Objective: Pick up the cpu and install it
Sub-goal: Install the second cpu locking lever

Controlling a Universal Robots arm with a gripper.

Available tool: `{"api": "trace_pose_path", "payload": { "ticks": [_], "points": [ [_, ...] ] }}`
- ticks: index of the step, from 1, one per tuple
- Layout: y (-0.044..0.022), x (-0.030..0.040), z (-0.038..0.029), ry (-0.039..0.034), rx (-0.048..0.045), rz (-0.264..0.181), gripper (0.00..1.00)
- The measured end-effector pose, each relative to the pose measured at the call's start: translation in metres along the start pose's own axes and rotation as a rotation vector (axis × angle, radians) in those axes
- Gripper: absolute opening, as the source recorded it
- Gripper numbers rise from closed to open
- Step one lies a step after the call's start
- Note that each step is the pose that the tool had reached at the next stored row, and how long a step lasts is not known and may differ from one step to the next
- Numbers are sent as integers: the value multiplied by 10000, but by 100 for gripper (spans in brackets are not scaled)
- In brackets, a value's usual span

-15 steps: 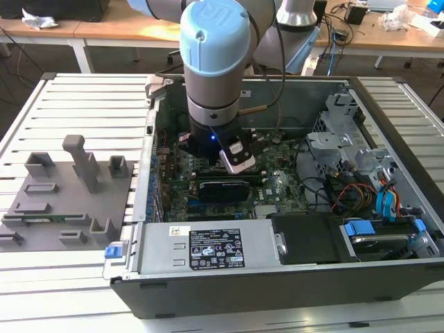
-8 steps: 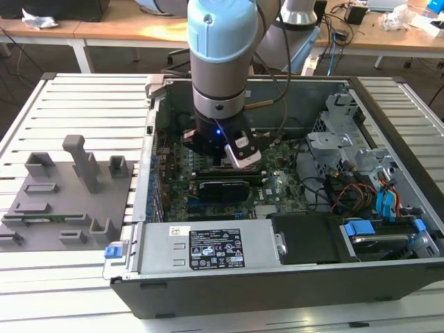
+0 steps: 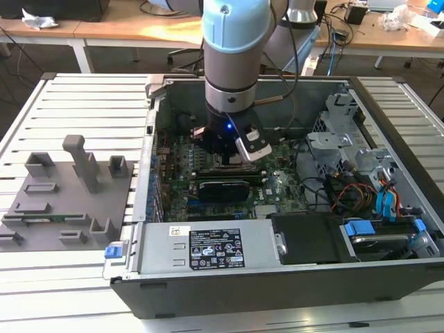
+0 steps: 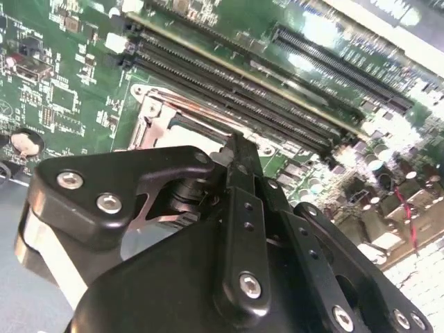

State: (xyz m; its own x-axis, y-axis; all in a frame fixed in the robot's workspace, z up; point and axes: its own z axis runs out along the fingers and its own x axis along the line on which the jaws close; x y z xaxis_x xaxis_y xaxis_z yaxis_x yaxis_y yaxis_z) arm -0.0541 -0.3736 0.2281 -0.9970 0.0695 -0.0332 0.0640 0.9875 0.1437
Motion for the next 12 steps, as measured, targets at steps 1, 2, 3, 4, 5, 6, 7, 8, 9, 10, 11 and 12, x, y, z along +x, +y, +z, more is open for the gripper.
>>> {"api": "trace_pose_path", "payload": {
  "ticks": [1, 2, 3, 4, 5, 6, 7, 8, 9, 10, 11, 12],
  "points": [
    [45, 2, 7, -1, 10, 0, 11],
    [92, 6, 15, -2, 13, 1, 11],
    [143, 10, 22, -1, 17, 2, 11],
    [177, 12, 28, -3, 17, 1, 11],
    [235, 0, 39, -2, 20, 0, 11],
    [273, -45, 47, -3, 43, -1, 11],
    [300, -110, 53, -6, 77, -1, 11],
    [308, -156, 55, -7, 100, -2, 11],
    [310, -190, 57, -7, 115, -5, 11],
    [312, -220, 58, -9, 126, -2, 11],
    [311, -246, 59, -11, 134, 1, 11],
    [310, -253, 59, -10, 135, 4, 11]
  ]
}}
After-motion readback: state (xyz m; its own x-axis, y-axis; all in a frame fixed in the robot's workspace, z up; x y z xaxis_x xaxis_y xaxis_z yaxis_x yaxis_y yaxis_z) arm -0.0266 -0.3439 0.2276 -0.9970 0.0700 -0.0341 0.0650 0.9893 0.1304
